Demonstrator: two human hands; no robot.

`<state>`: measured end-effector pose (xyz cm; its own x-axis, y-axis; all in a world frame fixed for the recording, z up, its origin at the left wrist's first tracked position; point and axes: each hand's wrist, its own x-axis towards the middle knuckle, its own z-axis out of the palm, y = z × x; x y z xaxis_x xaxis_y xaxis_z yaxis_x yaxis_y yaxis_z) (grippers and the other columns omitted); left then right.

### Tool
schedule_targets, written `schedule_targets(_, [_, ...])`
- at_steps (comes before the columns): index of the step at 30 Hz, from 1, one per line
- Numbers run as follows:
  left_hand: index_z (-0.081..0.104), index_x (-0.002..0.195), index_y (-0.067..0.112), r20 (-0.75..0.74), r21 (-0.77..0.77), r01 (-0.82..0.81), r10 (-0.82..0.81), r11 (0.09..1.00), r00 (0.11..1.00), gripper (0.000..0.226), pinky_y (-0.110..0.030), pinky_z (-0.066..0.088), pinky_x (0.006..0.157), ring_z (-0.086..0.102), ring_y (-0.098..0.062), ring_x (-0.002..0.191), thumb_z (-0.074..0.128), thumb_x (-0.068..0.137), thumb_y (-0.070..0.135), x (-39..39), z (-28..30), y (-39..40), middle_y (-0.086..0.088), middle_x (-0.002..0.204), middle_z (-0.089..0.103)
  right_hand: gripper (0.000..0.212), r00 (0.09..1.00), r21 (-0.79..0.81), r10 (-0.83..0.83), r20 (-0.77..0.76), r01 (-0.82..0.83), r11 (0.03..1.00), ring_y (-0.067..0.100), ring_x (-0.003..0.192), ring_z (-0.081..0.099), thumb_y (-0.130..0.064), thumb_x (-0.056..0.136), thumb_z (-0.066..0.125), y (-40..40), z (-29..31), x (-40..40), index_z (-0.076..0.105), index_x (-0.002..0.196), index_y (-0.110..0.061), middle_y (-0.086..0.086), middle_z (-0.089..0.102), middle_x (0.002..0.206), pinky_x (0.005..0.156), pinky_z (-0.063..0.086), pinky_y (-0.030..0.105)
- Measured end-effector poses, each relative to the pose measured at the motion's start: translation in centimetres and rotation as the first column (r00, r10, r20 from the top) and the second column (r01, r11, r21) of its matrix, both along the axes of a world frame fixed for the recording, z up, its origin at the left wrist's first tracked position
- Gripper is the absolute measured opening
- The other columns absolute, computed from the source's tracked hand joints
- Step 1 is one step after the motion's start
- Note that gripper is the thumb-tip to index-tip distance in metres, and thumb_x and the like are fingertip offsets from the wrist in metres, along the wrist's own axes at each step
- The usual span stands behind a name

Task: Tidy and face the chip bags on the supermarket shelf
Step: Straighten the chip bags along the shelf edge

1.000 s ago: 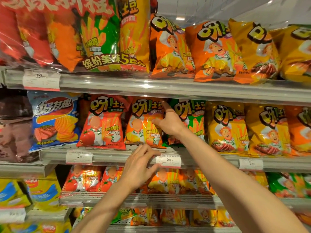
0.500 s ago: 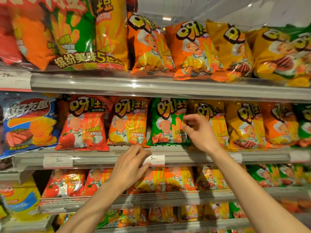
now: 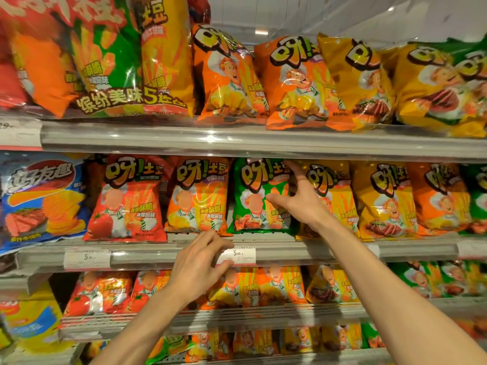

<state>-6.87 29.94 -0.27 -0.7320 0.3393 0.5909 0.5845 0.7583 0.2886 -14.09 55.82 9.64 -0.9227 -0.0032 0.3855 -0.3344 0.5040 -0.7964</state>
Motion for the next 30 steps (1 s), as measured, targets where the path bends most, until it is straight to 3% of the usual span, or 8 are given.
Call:
schedule_targets(3, [0.068,0.114,0.026,0.01,0.003,-0.011,0.011,1.0,1.0,0.034,-0.03,0.048,0.064,0.053,-0.009,0.091,0.078,0.083,0.036,-0.15,-0.05,0.08,0.013,0.094,0.051,0.102,0.999,0.017,-0.017,-0.037,0.018,1.0,-0.012,0.107,0.049,-0.035,0.075,0.085,-0.27,-0.48,0.35,0.023,0.155,-0.037,-0.025,0.044,0.127,0.069,0.036,-0.006])
schedule_targets(5, [0.068,0.112,0.026,0.013,0.004,-0.017,0.017,1.0,1.0,0.034,-0.029,0.047,0.062,0.049,-0.006,0.088,0.078,0.082,0.036,-0.23,-0.04,0.09,0.015,0.092,0.049,0.104,0.999,0.03,-0.013,-0.042,0.015,0.999,-0.019,0.102,0.05,-0.035,0.076,0.085,-0.29,-0.61,0.49,0.02,0.157,-0.035,-0.023,0.043,0.128,0.074,0.037,-0.004])
schedule_targets(8, [0.067,0.111,0.027,0.01,-0.003,-0.024,0.024,1.0,1.0,0.034,-0.027,0.045,0.06,0.043,-0.001,0.085,0.08,0.08,0.037,-0.21,0.03,0.12,0.015,0.09,0.048,0.104,0.999,0.039,-0.011,-0.037,0.013,0.999,0.002,0.126,0.045,-0.035,0.077,0.084,-0.25,-0.47,0.44,0.019,0.158,-0.032,-0.013,0.044,0.143,0.096,0.037,0.015])
schedule_targets(11, [0.067,0.11,0.027,0.01,-0.005,-0.028,0.028,1.0,1.0,0.034,-0.028,0.047,0.058,0.046,-0.003,0.084,0.081,0.079,0.036,-0.18,0.08,0.18,0.013,0.088,0.049,0.106,0.999,0.067,-0.005,-0.035,0.007,0.998,0.011,0.137,0.04,-0.037,0.078,0.083,-0.33,-0.23,0.32,0.016,0.159,-0.031,-0.004,0.039,0.155,0.102,0.034,0.021])
schedule_targets(14, [0.068,0.11,0.027,0.006,-0.009,-0.03,0.03,0.999,1.0,0.034,-0.029,0.049,0.057,0.049,-0.006,0.084,0.082,0.079,0.034,-0.1,0.04,0.19,0.012,0.087,0.051,0.107,0.999,0.086,-0.006,-0.047,0.01,0.996,0.004,0.132,0.036,-0.04,0.078,0.083,-0.32,-0.21,0.31,0.014,0.159,-0.032,-0.004,0.037,0.157,0.1,0.031,0.02])
schedule_targets(25, [0.067,0.113,0.023,0.006,-0.014,-0.009,0.009,1.0,1.0,0.035,-0.026,0.046,0.062,0.047,-0.006,0.083,0.079,0.082,0.035,0.08,0.01,0.05,0.011,0.091,0.05,0.104,1.0,0.093,0.008,-0.001,-0.008,0.996,0.017,0.14,0.041,-0.039,0.082,0.08,-0.3,-0.36,0.4,0.011,0.16,-0.031,-0.002,0.039,0.156,0.113,0.039,0.035])
schedule_targets(30, [0.068,0.114,0.02,0.008,-0.01,-0.015,0.015,1.0,1.0,0.035,-0.026,0.045,0.064,0.055,-0.014,0.087,0.079,0.083,0.031,0.2,-0.23,0.15,0.008,0.092,0.051,0.101,1.0,0.113,-0.006,0.009,0.005,0.994,0.013,0.127,0.05,-0.039,0.085,0.077,-0.52,-0.4,1.02,0.01,0.16,-0.029,-0.004,0.048,0.144,0.101,0.043,0.028])
